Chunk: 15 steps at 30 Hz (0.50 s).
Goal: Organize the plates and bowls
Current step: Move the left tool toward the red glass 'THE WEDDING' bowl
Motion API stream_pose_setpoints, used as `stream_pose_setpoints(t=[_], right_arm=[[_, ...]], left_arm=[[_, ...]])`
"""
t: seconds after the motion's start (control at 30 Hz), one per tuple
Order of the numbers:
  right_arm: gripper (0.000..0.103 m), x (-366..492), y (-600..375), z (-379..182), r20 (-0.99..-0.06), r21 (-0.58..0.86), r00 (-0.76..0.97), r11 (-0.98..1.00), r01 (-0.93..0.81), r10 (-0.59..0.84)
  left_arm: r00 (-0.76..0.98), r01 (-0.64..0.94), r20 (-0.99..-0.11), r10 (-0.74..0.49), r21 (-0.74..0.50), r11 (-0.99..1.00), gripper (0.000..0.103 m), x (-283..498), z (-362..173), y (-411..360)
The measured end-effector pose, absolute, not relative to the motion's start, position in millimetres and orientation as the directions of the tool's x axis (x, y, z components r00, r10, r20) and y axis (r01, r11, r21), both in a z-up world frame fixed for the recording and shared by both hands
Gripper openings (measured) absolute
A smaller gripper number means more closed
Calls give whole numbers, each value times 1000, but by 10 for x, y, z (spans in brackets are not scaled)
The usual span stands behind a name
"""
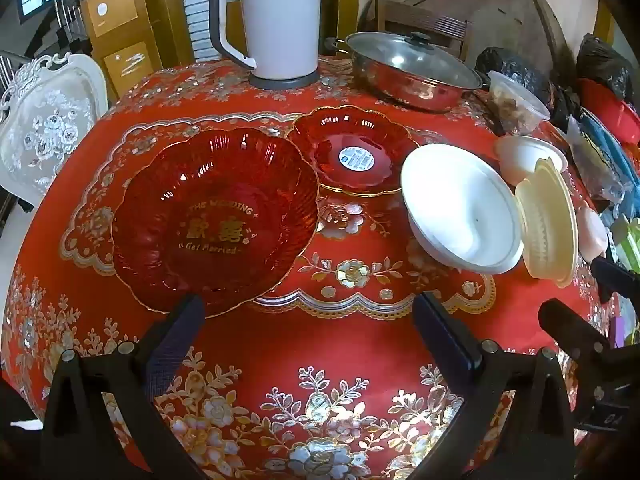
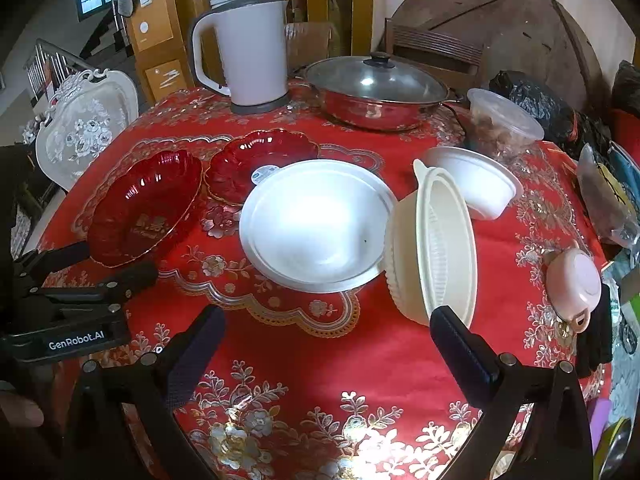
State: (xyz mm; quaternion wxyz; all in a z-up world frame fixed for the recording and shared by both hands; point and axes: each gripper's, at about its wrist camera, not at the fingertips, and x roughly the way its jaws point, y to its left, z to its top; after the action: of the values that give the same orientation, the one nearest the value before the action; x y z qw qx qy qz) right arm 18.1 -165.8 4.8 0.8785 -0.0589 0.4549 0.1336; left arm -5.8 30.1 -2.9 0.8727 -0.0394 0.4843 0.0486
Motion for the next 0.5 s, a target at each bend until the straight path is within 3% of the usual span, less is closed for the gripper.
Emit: stream_pose_setpoints(t=[0.5], right_arm=[[102, 216, -1598, 1, -828, 35, 525, 954, -298, 195]], left_arm=[[505, -142, -861, 60, -14, 990, 103, -56, -108, 361]])
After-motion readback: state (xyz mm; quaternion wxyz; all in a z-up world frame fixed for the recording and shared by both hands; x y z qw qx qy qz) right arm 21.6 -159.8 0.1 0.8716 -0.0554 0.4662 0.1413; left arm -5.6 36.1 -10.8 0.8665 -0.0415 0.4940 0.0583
